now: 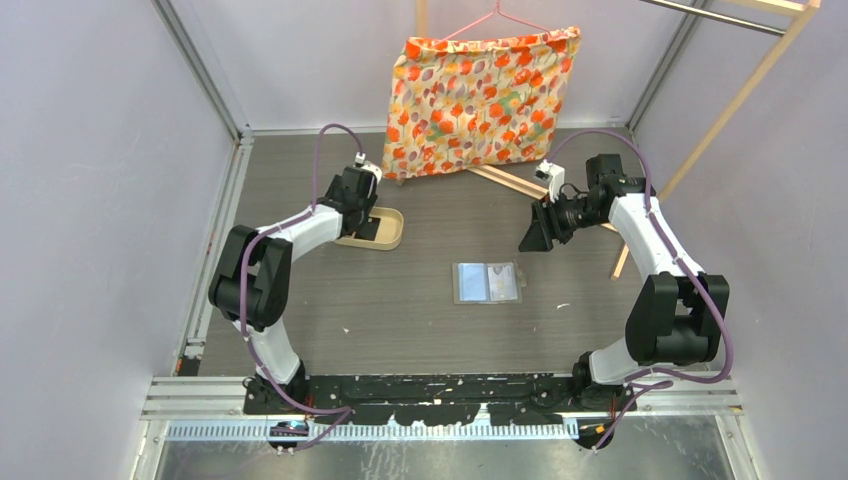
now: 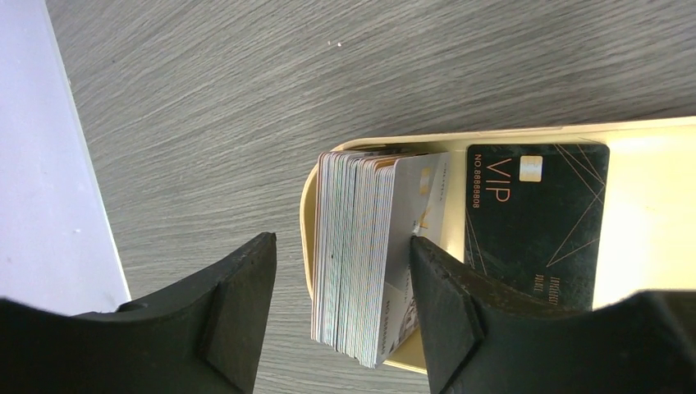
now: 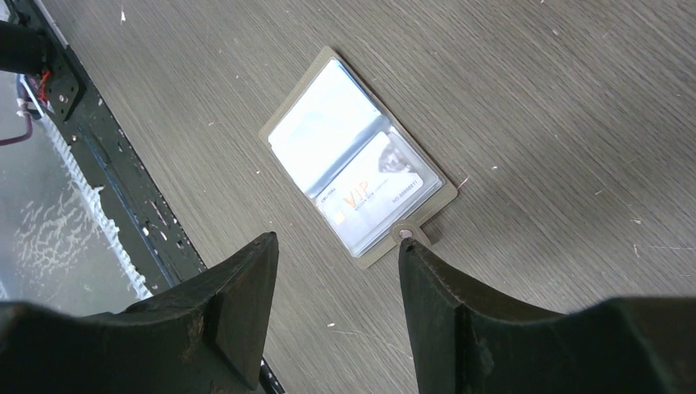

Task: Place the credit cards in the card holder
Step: Pick up the credit card from the storage box.

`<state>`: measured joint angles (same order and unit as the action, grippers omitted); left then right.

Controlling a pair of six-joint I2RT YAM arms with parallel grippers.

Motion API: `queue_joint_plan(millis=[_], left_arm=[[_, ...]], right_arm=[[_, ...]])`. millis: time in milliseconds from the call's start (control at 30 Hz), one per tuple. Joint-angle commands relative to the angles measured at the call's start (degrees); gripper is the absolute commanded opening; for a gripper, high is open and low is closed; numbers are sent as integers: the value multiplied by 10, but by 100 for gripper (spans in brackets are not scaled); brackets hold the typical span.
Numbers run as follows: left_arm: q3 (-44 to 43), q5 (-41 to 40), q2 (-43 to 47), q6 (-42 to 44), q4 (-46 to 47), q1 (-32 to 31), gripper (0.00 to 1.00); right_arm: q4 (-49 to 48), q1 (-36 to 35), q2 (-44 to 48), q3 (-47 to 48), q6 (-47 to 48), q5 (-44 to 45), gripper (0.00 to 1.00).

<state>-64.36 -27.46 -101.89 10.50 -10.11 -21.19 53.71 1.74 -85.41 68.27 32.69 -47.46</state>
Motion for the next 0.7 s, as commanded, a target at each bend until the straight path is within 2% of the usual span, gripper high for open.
queue_joint_plan(millis=[0, 133, 667], left_arm=[[-9, -18, 12, -1, 16, 4, 61], [-4, -16, 23, -3, 20, 4, 54], [-2, -14, 36, -6, 21, 4, 50]], right_arm=[[3, 3, 3, 10, 9, -8, 61], [4, 3, 1, 10, 9, -8, 61], [10, 3, -4, 12, 13, -11, 60]])
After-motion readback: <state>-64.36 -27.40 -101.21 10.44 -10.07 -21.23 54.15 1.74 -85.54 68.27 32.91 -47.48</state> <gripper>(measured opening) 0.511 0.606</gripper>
